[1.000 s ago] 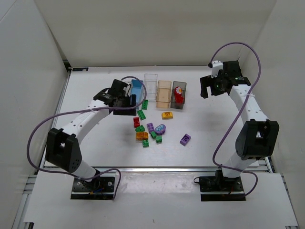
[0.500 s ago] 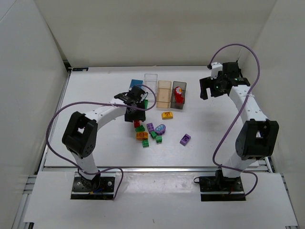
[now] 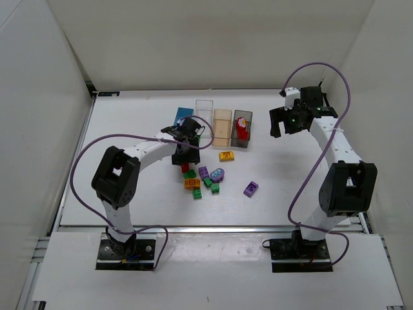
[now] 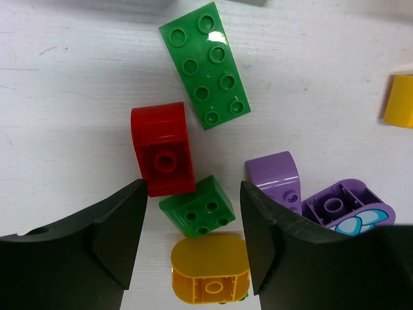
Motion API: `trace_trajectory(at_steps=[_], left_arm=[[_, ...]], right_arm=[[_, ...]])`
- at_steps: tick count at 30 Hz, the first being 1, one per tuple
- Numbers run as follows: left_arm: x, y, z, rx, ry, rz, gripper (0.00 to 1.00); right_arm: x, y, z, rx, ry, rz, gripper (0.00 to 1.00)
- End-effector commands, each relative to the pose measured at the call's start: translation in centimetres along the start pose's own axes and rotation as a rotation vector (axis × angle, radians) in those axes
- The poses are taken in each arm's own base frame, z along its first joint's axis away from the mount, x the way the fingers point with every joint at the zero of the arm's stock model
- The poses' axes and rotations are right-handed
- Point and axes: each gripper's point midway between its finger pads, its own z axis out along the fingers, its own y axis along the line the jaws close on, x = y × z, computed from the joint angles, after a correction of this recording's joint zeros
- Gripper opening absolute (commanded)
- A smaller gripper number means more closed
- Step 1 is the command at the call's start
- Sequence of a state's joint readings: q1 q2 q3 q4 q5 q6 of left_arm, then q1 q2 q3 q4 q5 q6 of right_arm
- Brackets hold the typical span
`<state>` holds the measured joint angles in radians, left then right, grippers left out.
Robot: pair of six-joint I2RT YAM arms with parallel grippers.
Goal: Sort the legos into containers by color
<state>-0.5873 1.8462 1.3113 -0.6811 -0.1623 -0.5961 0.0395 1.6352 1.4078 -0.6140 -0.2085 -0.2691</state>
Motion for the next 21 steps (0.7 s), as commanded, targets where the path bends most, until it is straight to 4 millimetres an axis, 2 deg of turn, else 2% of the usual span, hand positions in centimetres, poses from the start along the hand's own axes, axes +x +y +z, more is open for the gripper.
trace_trajectory(at_steps=[1, 4, 13, 21], left_arm=[[-1.5, -0.2, -0.9, -0.013, -0.057, -0.011, 0.7], [-1.6, 0.2, -0.9, -0.026, -0.066, -0.01, 0.7], [-0.8, 1.6, 0.6, -0.061, -0.038, -0.011, 0.68], [-0.4, 2.8, 2.1, -0.077, -0.01, -0.025, 0.56]], right_arm=[[-0.4, 0.3, -1.1, -0.008, -0.031, -0.01, 0.99], [-0.3, 0.5, -0.9, -0.017, -0.032, -0.007, 0.99], [-0.3, 0.4, -0.5, -0.021, -0.026, -0.005, 0.99], [-0.4, 0.4, 0.1, -0.031, -0.021, 0.001, 0.99]])
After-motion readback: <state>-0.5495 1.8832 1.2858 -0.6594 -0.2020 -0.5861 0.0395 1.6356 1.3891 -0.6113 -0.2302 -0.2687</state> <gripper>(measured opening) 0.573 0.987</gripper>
